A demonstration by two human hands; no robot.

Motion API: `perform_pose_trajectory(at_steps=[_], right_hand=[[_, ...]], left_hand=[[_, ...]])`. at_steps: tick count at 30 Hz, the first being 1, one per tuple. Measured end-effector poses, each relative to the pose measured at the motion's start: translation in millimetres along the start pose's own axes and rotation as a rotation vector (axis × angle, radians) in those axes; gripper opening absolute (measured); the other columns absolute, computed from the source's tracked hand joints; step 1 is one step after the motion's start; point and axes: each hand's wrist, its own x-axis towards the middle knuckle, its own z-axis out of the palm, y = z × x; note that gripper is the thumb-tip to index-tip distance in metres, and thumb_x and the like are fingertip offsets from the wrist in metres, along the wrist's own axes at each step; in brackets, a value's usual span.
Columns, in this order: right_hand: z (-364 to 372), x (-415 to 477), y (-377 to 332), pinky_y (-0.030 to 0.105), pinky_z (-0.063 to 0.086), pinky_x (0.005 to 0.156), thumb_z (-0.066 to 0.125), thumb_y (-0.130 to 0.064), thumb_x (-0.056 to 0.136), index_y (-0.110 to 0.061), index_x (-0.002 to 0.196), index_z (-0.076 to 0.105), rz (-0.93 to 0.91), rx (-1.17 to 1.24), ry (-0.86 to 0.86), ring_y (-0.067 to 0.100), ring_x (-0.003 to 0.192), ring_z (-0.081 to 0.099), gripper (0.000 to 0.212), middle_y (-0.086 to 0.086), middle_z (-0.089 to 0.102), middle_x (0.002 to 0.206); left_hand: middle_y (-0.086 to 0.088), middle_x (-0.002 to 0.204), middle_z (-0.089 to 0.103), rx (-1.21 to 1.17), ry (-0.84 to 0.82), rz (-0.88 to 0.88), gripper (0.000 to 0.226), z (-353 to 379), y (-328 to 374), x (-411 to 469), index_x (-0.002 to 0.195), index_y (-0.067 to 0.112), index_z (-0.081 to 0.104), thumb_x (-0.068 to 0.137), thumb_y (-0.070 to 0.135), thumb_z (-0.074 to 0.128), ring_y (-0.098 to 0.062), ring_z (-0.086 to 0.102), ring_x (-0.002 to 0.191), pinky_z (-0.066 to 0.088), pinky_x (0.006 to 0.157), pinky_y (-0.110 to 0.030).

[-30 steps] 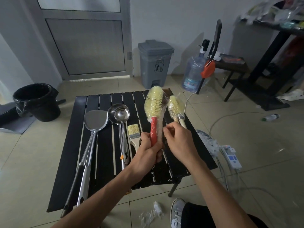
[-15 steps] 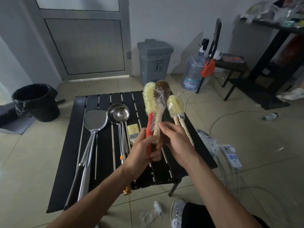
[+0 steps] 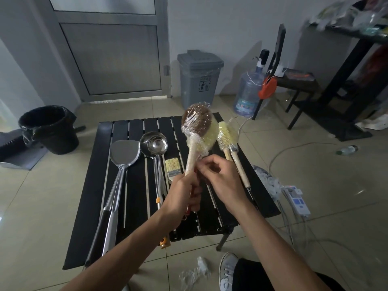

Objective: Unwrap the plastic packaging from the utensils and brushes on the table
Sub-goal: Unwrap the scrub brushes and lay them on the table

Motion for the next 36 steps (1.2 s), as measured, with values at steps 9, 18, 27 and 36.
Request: perform_pose_trajectory(at_steps=[9,18,27,36], right_hand=[[8.3,-2.0,-3.8,0.007,0.049,0.057,0.068,-0.025,0.098,-0.017,0.095,0.07,-0.182,-0.432,0.088,-0.009,0.073,0.066,0.009,-0.013,0.067,0.075],[1.1,5.4,-1.3,0.008,0.049,0.059,0.068,-0.039,0.097,-0.014,0.099,0.077,0.033,-0.21,0.237,-0.004,0.073,0.069,0.026,-0.01,0.074,0.078],[1.5,2.6,-5.8,0.008,0.045,0.056,0.07,-0.026,0.098,-0.011,0.09,0.073,-0.047,-0.215,0.293,0.002,0.074,0.066,0.017,-0.006,0.07,0.075],[8.2,-8.6,-16.1,0.032,0.053,0.061,0.069,-0.021,0.098,-0.012,0.085,0.069,-0.228,-0.254,0.222,0.013,0.066,0.064,0.016,-0.004,0.068,0.071]], left_hand=[[0.001,0.059,0.041,0.036,0.062,-0.005,0.011,-1.1,-7.3,2.6,0.07,0.017,0.044,0.075,0.023,0.052,-0.011,0.034,0.047,0.033,0.042,-0.024],[0.003,0.063,0.043,-0.061,0.025,-0.062,0.018,-0.6,-5.3,3.5,0.085,0.015,0.046,0.071,0.022,0.054,-0.01,0.035,0.046,0.033,0.041,-0.023],[0.004,0.061,0.043,-0.082,0.023,-0.084,0.014,1.2,-3.8,0.6,0.082,0.015,0.046,0.073,0.022,0.054,-0.009,0.035,0.045,0.032,0.04,-0.022],[0.005,0.06,0.041,-0.206,0.099,-0.158,0.011,-6.6,2.2,3.9,0.083,0.015,0.05,0.09,0.017,0.042,-0.006,0.032,0.042,0.03,0.036,-0.02]])
